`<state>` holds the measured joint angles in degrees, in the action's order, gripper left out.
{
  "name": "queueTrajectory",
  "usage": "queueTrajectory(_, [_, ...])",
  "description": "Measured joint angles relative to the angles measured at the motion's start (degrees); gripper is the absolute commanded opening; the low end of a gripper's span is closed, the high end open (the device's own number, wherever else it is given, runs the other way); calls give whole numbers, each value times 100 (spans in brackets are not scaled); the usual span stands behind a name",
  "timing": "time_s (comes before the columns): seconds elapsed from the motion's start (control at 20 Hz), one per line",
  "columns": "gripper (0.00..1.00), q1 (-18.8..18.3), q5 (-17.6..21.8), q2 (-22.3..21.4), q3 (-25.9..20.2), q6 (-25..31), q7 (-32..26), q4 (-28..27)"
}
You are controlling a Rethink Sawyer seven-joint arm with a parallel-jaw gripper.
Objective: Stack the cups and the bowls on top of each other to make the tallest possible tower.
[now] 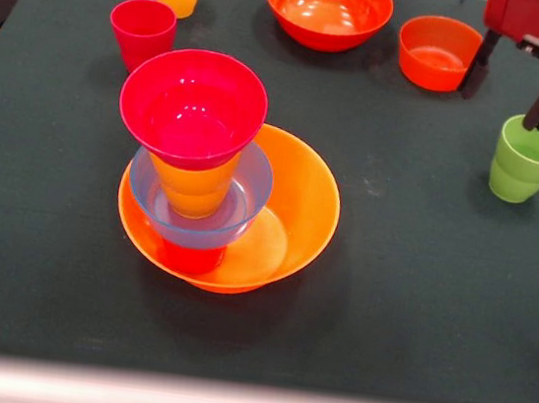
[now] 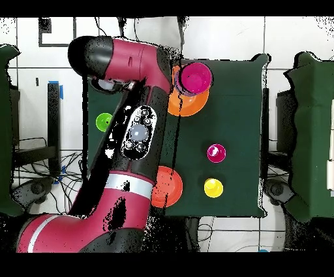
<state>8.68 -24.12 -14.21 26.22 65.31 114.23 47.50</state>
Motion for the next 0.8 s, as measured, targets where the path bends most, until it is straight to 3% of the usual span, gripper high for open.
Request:
queueTrajectory(0.65, [100, 339, 24, -230, 28, -175, 0, 254])
queueTrajectory(0.8, [100, 334, 32, -218, 27, -429, 0, 386])
